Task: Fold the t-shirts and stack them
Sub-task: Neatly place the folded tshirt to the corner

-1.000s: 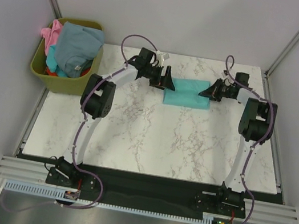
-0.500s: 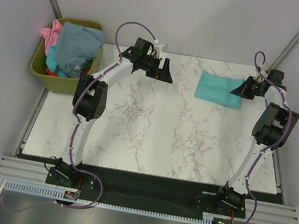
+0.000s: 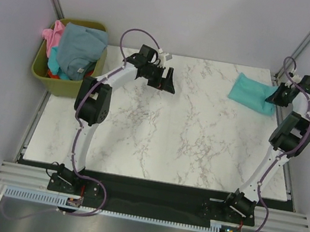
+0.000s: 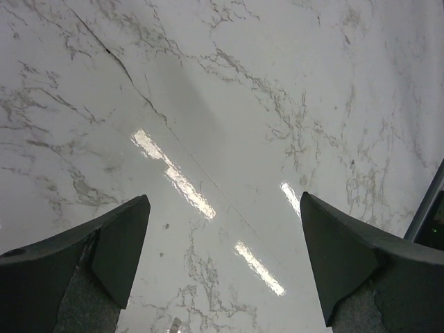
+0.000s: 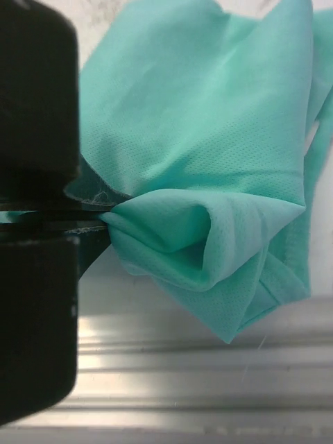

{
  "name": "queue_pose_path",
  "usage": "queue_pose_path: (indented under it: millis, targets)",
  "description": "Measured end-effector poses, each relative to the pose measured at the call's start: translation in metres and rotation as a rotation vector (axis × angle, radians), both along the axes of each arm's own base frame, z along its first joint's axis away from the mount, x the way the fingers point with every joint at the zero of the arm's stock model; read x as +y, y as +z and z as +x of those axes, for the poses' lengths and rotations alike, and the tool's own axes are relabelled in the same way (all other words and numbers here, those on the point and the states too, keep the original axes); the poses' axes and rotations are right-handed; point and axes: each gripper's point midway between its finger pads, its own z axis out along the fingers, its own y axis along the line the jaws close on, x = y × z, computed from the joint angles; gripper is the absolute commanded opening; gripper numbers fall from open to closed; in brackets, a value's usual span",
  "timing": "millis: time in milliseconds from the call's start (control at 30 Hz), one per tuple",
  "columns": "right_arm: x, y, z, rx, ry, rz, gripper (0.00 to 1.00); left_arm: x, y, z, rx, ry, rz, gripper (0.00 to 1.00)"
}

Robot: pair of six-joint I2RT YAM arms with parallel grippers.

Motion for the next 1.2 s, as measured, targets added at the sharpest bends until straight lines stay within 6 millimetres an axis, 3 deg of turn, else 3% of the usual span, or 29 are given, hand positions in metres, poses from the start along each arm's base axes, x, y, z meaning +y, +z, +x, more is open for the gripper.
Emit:
queue_pose_path:
  millis: [167,300,500,900,1200]
  targets:
    - [-0.029,-0.022,-0.006,0.053,-0.061,-0.085,0.00,0.003,0.006,-0.004,-0.012,-0.002,0.012,0.97]
    - [-0.037,-0.016,0.002,0.042,-0.089,-0.147,0.00,0.001,0.012,-0.005,-0.036,-0.005,0.021,0.97]
    - [-0.048,-0.002,0.030,-0.032,-0.114,-0.227,0.00,-0.009,0.009,-0.014,-0.042,-0.033,0.032,0.97]
    - [-0.051,-0.010,0.067,-0.114,-0.144,-0.297,0.00,-0.021,-0.009,-0.037,-0.030,-0.081,0.104,0.99]
    - [-0.043,-0.005,0.078,-0.156,-0.127,-0.295,0.00,-0.019,0.000,-0.039,-0.053,-0.081,0.118,0.99]
